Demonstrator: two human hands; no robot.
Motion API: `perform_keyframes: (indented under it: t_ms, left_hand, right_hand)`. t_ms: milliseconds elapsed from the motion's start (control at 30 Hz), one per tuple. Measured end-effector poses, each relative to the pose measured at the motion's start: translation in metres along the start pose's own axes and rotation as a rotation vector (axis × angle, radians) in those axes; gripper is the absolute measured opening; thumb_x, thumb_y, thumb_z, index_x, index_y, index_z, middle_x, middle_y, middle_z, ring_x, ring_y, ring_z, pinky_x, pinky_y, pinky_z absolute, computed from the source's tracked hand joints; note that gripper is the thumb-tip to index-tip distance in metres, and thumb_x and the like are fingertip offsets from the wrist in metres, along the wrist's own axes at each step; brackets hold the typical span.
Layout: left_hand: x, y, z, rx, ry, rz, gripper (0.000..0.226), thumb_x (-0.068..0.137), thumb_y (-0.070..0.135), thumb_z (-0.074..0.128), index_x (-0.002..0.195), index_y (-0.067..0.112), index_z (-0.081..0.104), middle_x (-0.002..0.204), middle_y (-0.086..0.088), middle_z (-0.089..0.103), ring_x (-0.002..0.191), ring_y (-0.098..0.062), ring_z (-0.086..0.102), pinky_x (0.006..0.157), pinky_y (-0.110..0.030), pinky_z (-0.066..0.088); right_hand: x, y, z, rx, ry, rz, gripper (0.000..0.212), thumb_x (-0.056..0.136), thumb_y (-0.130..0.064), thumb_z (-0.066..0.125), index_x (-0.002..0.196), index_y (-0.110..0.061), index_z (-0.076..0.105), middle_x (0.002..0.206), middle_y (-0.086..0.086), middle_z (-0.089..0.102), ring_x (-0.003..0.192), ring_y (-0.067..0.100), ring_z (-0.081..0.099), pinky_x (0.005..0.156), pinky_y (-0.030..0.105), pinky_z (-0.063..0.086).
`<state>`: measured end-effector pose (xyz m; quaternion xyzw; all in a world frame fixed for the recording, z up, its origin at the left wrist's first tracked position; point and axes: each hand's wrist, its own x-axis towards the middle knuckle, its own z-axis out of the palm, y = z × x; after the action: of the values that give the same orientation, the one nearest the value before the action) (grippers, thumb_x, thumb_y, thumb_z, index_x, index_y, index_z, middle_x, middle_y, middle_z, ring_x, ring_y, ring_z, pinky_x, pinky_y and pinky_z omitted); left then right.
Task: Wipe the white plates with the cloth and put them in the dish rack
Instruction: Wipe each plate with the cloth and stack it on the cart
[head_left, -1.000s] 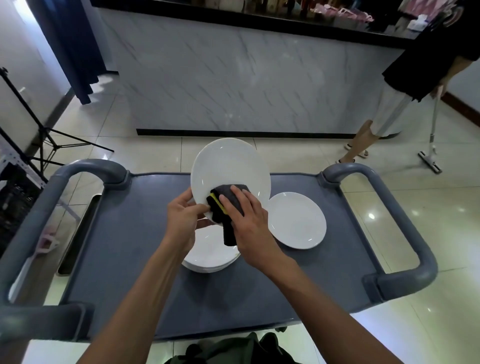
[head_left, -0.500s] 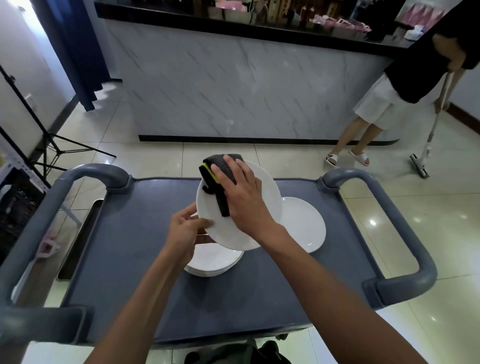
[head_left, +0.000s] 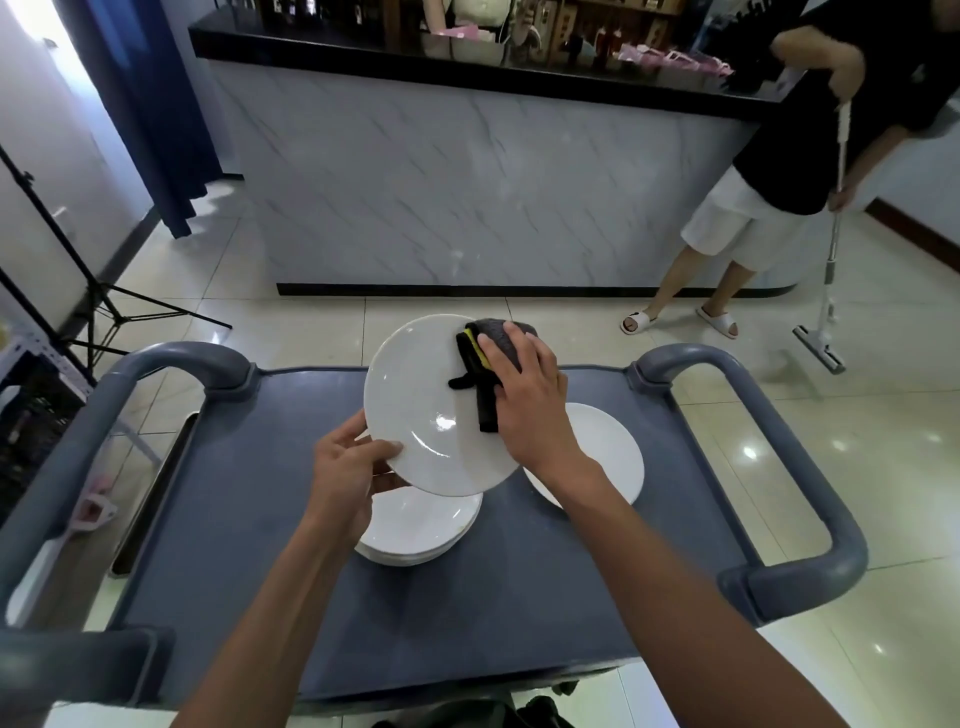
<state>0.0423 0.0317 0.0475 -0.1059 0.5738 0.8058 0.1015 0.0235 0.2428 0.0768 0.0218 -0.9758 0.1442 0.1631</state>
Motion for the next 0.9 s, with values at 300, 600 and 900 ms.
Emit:
perform_keyframes:
  t_ms: [300, 600, 900]
  left_hand:
    - [0.001, -0.002, 0.029, -0.006, 0.059, 0.058, 0.048, 0.084, -0.016, 0.054, 0.114, 0.018, 0.071, 0.091, -0.007, 0.076, 0.069, -0.026, 0.070, 0.058, -0.037, 0.059]
    - [-0.001, -0.004, 0.068, 0.051, 0.077, 0.080, 0.049, 0.083, -0.014, 0.057, 0.099, 0.028, 0.078, 0.095, -0.013, 0.076, 0.075, -0.037, 0.072, 0.062, -0.042, 0.061]
    - [-0.007, -0.018, 0.105, 0.152, 0.046, 0.084, 0.052, 0.081, -0.017, 0.058, 0.115, 0.019, 0.072, 0.091, -0.011, 0.077, 0.069, -0.030, 0.072, 0.057, -0.039, 0.060]
  right_hand:
    - [-0.040, 0.019, 0.008, 0.114, -0.090, 0.044, 0.065, 0.096, -0.027, 0.056, 0.155, -0.030, 0.029, 0.164, 0.002, 0.016, 0.144, 0.027, 0.017, 0.113, 0.048, 0.031]
    - [-0.055, 0.039, 0.001, 0.265, -0.030, -0.130, 0.055, 0.099, -0.015, 0.053, 0.151, -0.029, 0.039, 0.162, 0.005, 0.025, 0.148, 0.028, 0.021, 0.110, 0.048, 0.034]
    - [-0.020, 0.105, -0.025, 0.249, 0.107, -0.064, 0.057, 0.096, -0.011, 0.058, 0.149, -0.026, 0.044, 0.161, 0.006, 0.029, 0.148, 0.030, 0.024, 0.111, 0.047, 0.032]
